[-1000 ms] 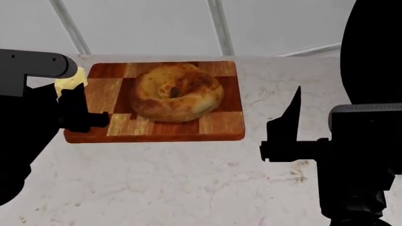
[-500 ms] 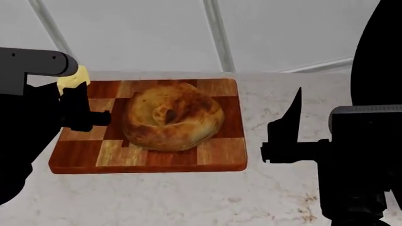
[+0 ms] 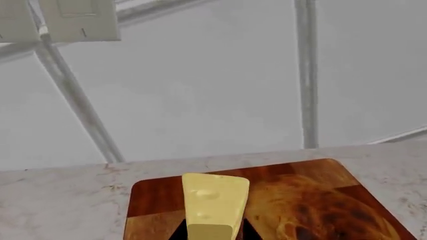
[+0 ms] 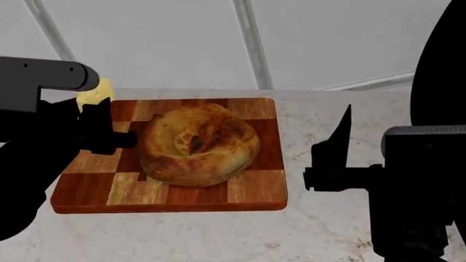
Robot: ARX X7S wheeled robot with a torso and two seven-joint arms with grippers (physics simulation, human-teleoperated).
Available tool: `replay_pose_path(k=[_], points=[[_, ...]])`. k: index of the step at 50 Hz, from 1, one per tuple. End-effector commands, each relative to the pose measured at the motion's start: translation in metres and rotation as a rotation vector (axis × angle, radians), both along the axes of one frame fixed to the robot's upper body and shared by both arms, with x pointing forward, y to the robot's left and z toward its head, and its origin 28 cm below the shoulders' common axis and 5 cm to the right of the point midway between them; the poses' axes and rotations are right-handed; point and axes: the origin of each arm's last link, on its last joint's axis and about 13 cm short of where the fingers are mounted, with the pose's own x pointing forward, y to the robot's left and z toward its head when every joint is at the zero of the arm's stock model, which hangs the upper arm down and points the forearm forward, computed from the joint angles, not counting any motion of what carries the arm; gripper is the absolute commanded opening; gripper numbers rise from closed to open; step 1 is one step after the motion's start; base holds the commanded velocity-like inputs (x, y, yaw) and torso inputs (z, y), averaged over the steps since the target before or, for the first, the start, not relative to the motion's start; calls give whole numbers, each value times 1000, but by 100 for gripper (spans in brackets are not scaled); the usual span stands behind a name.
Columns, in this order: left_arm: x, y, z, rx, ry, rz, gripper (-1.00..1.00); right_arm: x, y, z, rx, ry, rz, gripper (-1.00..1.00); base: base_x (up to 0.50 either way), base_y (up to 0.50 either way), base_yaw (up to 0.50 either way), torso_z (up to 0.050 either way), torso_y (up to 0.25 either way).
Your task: Pick up the wedge of cheese and place it on the slice of bread to prepare a simple cheese on bread dish.
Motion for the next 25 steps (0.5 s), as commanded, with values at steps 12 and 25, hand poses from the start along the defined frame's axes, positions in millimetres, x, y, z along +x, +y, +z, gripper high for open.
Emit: replay_pose_path(k=[12,25], points=[[25,-33,4,3,14,-111,-100,-2,-2,-1,-7,5,-7,100,0,0,0,0,0],[38,-52,4,19,33,-176,-100,-1,-3,-2,-3,5,-13,100,0,0,0,0,1]])
